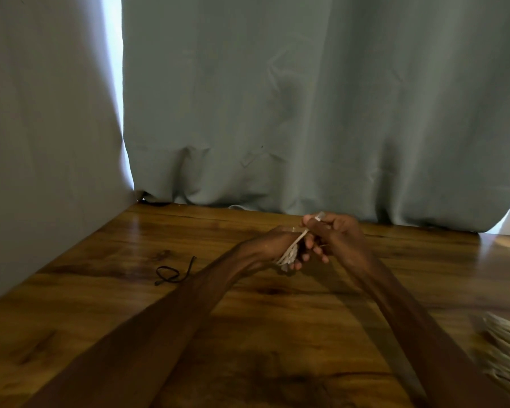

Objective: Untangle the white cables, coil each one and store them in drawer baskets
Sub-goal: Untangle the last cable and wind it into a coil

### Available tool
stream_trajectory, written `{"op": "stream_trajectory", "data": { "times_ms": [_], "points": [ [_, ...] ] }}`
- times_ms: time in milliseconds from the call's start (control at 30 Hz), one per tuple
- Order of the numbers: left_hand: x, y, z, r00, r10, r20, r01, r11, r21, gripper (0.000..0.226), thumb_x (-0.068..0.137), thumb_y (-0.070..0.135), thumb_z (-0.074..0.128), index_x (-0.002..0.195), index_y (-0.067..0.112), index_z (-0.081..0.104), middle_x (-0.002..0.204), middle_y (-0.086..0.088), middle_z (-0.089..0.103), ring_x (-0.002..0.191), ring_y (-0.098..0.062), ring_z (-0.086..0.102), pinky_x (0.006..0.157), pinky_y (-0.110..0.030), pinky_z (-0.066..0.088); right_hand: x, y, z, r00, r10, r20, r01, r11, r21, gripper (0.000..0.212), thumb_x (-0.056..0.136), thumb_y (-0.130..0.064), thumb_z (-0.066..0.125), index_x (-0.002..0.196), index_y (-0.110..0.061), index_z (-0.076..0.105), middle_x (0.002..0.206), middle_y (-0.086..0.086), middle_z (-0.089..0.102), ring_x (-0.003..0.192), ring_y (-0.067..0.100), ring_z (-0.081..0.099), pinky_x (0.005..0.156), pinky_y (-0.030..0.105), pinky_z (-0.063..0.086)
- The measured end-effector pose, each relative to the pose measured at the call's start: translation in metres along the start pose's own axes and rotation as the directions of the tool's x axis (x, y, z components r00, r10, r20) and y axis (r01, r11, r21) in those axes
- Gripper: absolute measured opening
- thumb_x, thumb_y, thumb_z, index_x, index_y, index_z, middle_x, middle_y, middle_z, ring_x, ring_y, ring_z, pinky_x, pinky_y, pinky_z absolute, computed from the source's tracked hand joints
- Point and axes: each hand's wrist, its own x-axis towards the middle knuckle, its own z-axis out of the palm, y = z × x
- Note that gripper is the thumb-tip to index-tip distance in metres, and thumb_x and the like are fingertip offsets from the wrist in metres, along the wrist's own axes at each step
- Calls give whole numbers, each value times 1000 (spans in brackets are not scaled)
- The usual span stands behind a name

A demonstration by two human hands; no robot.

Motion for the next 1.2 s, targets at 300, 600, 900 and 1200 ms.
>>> {"op": "stream_trajectory", "data": {
  "times_ms": [300, 600, 900, 1200],
  "points": [
    [-4, 10, 13, 957, -192, 218, 247, 933, -263, 63, 105, 52, 29, 52, 22, 44, 38, 8, 29, 28, -9, 29, 35, -19, 19, 6, 32, -3, 982, -58, -179, 28, 985, -168, 31, 93, -49, 64, 83, -20, 70, 80, 9, 72, 74, 26, 65, 67, 41, 49],
    [-13, 19, 16, 943, -178, 281, 290, 852, -436, 79, 106, 56, 19, 42, 21, 49, 36, 10, 35, 26, -5, 29, 29, -17, 24, 2, 41, 15, 976, -102, -193, 61, 977, -206, 53, 109, -33, 40, 75, -1, 66, 71, 18, 69, 66, 27, 68, 63, 49, 54],
    [3, 7, 30, 989, -147, 3, 139, 924, -355, 73, 108, 55, 33, 46, 19, 46, 40, 3, 31, 33, -16, 33, 40, -24, 38, 9, 46, 16, 887, -345, -308, 114, 809, -576, 62, 100, -43, 28, 64, -8, 64, 57, 7, 62, 50, 20, 58, 53, 39, 44],
    [9, 1, 31, 971, -116, -208, 94, 989, -113, 79, 107, 60, 30, 39, 20, 40, 42, -7, 34, 38, -25, 45, 40, -26, 36, 11, 47, 22, 844, -403, -354, 50, 716, -696, 60, 101, -34, 30, 60, -7, 64, 53, 9, 61, 45, 21, 54, 49, 29, 31]
  ]
}}
